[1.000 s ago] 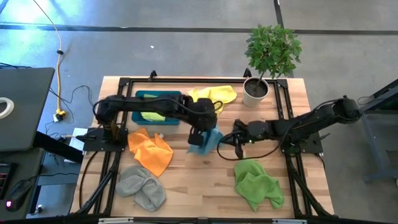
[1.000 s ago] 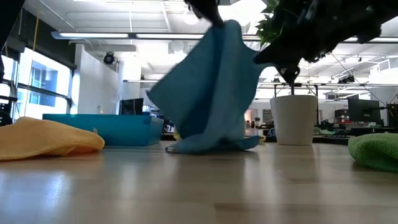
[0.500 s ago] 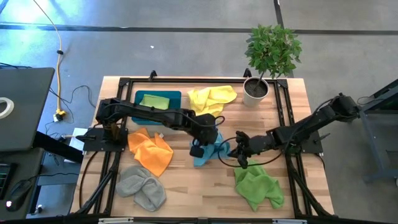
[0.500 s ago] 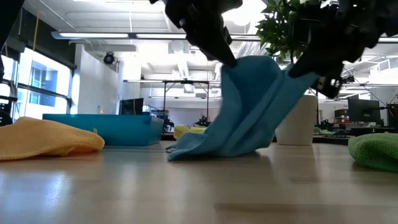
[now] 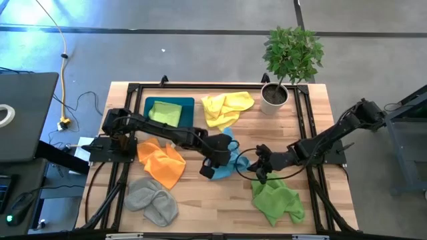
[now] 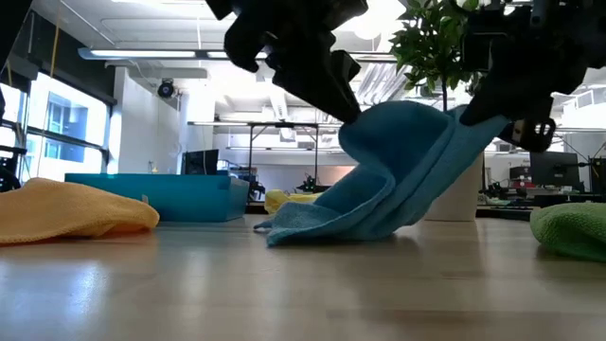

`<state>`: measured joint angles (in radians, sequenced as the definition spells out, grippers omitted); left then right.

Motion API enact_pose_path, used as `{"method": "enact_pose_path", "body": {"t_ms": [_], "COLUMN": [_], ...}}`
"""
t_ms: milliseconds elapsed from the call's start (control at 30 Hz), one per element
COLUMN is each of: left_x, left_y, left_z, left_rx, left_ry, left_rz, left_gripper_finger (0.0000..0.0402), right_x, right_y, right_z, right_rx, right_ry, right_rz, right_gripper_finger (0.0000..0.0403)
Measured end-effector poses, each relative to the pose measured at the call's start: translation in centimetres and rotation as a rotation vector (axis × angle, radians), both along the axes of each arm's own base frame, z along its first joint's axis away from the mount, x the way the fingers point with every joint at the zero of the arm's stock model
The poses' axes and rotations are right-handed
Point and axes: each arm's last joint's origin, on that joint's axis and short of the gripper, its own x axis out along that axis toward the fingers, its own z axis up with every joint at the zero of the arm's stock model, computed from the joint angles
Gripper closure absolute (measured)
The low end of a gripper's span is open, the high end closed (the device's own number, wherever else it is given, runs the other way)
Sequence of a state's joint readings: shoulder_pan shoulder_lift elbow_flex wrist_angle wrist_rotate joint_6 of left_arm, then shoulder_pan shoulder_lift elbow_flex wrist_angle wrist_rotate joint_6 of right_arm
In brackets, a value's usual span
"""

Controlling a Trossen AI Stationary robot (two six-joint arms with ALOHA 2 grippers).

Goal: Fold microfiber towels
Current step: Fold the blue microfiber cloth

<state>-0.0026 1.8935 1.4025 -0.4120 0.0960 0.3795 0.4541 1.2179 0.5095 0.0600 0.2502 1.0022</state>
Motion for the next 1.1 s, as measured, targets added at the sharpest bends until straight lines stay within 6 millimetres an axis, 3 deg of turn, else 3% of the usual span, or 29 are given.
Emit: {"method": "enact_pose_path", "body": {"t_ms": [333, 567, 800, 1100], "left_x": [-0.5, -1.1, 0.9, 1.7], "left_y": [0.2, -0.1, -0.6, -3.1], "left_z": [-0.4, -0.8, -0.2, -4.5], "left_rx": [0.069, 0.057, -0.094, -0.076], "left_ry": [0.065, 0.144, -0.056, 0.048], "left_rz": [0.180, 0.174, 0.207, 0.292], "left_gripper_finger": [0.0273, 0.0272, 0.0274, 0.0275], "right_x": [-1.2, -2.3, -2.7, -0.7], "right_y": [1.2, 1.8, 1.9, 0.1], "right_z": [-0.6, -1.3, -1.6, 2.1], "right_rx": [0.076, 0.072, 0.076, -0.227], "right_ry": [0.088, 0.178, 0.235, 0.209], "right_rz": [-0.046, -0.044, -0.035, -0.134], "right_gripper_finger": [0.0403, 0.0403, 0.0403, 0.0403]}}
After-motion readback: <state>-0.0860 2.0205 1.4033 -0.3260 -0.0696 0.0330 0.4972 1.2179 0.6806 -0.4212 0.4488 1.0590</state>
